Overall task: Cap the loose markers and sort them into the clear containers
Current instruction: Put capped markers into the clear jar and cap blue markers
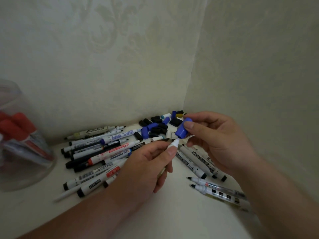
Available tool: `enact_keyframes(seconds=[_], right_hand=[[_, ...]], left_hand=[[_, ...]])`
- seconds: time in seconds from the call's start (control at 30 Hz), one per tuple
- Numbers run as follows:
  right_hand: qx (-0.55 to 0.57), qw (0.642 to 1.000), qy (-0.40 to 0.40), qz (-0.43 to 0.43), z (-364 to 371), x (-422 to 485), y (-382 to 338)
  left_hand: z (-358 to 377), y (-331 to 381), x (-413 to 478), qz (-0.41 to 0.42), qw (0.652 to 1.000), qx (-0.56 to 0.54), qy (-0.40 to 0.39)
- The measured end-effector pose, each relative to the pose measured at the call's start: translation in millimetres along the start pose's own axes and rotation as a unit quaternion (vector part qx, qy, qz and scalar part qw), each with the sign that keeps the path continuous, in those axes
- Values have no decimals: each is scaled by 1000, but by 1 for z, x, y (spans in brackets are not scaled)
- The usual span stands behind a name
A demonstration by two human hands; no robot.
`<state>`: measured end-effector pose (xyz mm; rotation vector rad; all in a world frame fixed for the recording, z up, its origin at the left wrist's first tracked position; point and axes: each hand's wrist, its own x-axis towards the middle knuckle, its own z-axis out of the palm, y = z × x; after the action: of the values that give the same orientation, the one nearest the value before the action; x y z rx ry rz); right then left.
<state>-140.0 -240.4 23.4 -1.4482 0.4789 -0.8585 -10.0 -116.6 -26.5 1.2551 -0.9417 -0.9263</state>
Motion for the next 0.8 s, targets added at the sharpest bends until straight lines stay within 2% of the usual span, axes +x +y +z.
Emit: enact_keyframes(seconds=[0.17, 0.27, 0.5, 0.8], right_hand=[[-72, 997, -27, -19, -2, -2, 0], [-78, 996, -42, -16, -2, -3, -1], [-79, 993, -83, -20, -4, -5, -1], [-103, 992, -71, 2, 6, -8, -6]], left_hand=[[0, -1, -1, 8, 1000, 9, -1], [-2, -2, -3, 10, 1000, 7, 2], [-7, -1, -4, 12, 997, -71, -39], [-9, -5, -3, 14, 997, -75, -25]])
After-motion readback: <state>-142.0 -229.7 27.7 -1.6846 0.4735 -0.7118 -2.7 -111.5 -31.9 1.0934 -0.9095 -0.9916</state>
